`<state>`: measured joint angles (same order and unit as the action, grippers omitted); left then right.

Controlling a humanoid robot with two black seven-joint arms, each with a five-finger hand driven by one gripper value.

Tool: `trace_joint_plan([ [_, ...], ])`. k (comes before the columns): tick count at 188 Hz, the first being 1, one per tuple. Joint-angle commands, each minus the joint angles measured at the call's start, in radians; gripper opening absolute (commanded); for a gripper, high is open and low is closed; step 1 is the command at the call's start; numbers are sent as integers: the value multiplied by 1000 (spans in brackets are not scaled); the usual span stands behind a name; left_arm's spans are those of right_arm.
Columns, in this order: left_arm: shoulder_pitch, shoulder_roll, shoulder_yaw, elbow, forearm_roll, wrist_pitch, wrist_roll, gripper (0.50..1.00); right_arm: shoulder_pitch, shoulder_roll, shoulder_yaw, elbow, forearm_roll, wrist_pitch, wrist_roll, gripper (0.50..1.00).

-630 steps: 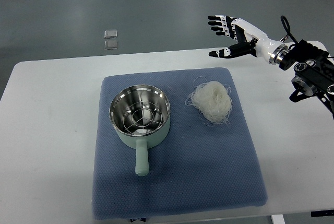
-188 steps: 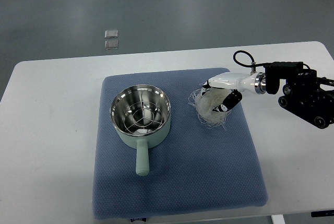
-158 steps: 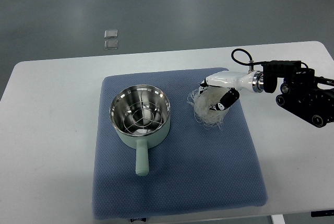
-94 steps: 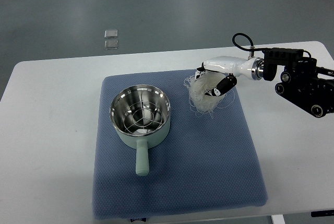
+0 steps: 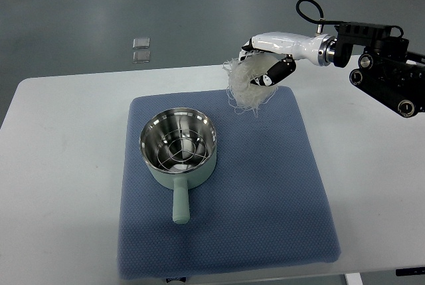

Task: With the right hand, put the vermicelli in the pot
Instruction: 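Lift the vermicelli with the right hand and carry it toward the pot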

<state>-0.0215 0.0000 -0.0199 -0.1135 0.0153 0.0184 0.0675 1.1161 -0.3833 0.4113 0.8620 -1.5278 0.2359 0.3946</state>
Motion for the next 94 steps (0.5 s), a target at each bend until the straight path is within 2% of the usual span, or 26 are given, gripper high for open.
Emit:
trace_joint_plan([
  [1, 0, 0, 0, 0, 0, 0, 0, 1000, 42, 12, 0, 0, 21, 6, 0, 500],
  [94, 0, 0, 0, 0, 0, 0, 0, 1000, 61, 279, -2, 12, 38, 11, 1, 509],
])
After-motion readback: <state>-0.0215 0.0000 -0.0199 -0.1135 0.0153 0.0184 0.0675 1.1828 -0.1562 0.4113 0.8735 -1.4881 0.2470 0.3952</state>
